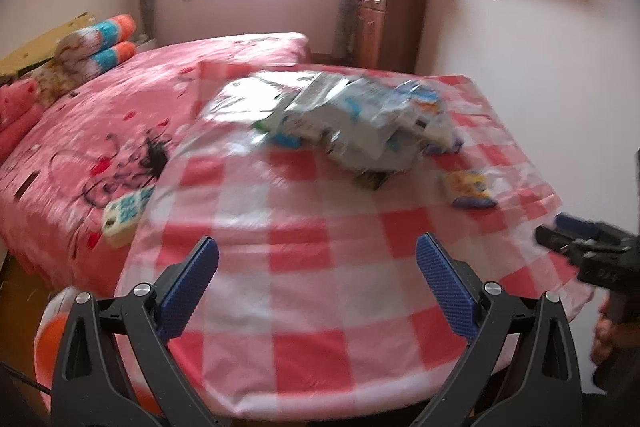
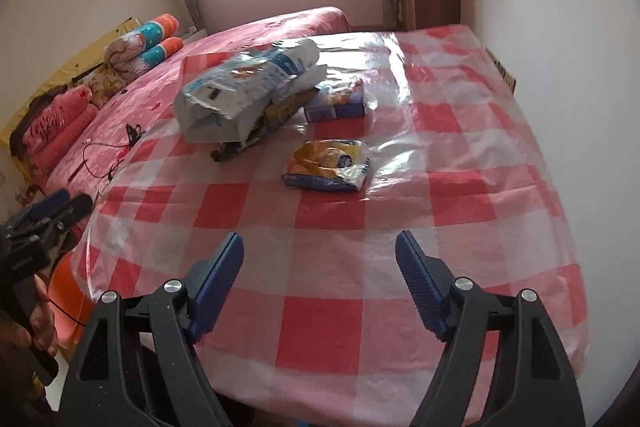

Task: Collect trash
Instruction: 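Grasp the white feather-print wipes packet with the left tool while the right tool approaches the yellow snack bag, then lift the wipes packet with the left tool while the right tool grasps the yellow snack bag, then carry both items to the orange bucket and release them inside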

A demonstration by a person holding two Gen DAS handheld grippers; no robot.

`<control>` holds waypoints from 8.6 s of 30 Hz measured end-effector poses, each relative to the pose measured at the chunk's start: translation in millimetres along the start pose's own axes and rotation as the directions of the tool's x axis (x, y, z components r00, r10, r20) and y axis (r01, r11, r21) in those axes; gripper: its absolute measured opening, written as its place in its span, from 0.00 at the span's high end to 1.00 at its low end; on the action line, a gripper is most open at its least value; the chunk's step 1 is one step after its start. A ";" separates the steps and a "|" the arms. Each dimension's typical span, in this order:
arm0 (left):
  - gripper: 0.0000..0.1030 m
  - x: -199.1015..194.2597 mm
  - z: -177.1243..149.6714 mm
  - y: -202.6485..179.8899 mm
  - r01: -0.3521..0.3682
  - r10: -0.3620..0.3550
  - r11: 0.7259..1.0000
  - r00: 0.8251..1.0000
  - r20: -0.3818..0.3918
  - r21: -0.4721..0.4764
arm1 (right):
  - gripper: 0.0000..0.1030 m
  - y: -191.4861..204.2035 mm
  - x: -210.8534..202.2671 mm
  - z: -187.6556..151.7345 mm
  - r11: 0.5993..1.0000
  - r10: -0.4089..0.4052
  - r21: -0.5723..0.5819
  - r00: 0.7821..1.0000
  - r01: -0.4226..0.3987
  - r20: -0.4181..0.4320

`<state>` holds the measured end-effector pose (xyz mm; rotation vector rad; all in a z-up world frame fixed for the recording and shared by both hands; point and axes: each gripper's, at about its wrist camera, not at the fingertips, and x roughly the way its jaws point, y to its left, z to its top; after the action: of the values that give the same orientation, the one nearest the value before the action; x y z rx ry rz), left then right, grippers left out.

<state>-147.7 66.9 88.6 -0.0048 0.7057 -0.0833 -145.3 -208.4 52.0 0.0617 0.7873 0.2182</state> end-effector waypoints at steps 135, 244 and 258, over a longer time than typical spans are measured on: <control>0.24 15.4 -29.0 45.1 0.004 -0.015 0.995 0.993 -0.115 -0.095 | 0.13 20.8 64.3 32.9 0.977 0.126 -0.156 0.983 -0.146 -0.131; 0.24 -10.4 -103.1 79.9 0.022 -0.054 0.972 0.990 -0.132 -0.232 | 0.68 95.4 74.6 -6.6 0.927 0.112 -0.337 0.981 -0.161 -0.162; 0.24 -26.1 -101.9 98.0 -0.007 -0.016 0.958 0.997 -0.077 -0.288 | 0.69 145.7 50.9 11.4 0.903 0.219 -0.349 0.967 -0.252 -0.131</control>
<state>-226.2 169.0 24.7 -0.2841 0.7918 0.0157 -127.4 -54.9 44.5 -0.2057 0.8166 0.5987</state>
